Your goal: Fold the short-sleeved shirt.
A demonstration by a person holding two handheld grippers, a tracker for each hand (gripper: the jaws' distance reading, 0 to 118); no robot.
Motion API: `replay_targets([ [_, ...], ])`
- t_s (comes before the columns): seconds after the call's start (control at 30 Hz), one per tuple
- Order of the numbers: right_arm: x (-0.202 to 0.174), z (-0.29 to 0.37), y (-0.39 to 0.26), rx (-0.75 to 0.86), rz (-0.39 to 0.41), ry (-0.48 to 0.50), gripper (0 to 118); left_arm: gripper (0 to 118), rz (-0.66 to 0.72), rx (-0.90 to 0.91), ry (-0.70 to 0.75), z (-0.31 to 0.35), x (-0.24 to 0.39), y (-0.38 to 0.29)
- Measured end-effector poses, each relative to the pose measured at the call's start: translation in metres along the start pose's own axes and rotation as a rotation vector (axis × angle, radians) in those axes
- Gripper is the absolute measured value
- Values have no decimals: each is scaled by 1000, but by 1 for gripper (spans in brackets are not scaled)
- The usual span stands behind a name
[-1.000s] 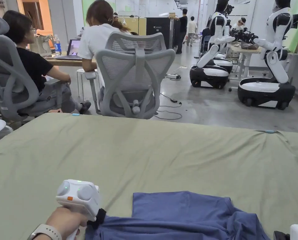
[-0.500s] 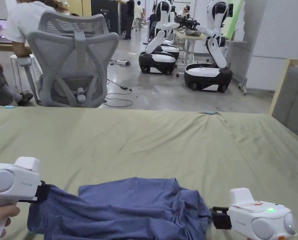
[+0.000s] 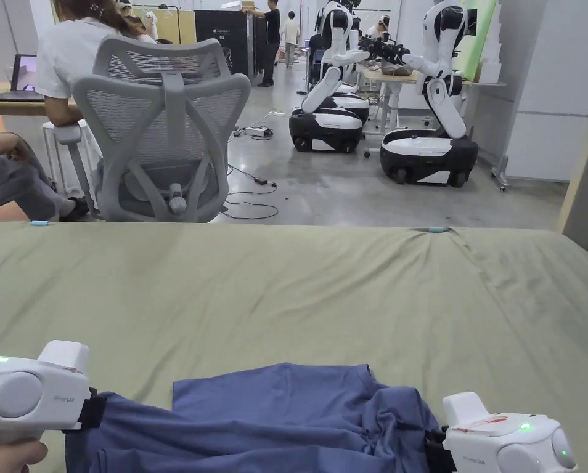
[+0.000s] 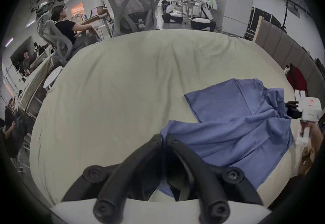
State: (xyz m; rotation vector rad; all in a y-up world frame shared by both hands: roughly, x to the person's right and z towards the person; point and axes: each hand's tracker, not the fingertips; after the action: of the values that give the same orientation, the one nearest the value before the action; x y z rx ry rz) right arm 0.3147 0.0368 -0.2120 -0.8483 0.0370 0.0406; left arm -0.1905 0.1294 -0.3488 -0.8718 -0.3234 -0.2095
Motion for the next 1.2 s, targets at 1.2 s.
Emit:
replay_targets([
  [1.2, 16, 205, 231, 469, 3, -641, 6, 2, -149, 528, 502, 132, -41, 192],
])
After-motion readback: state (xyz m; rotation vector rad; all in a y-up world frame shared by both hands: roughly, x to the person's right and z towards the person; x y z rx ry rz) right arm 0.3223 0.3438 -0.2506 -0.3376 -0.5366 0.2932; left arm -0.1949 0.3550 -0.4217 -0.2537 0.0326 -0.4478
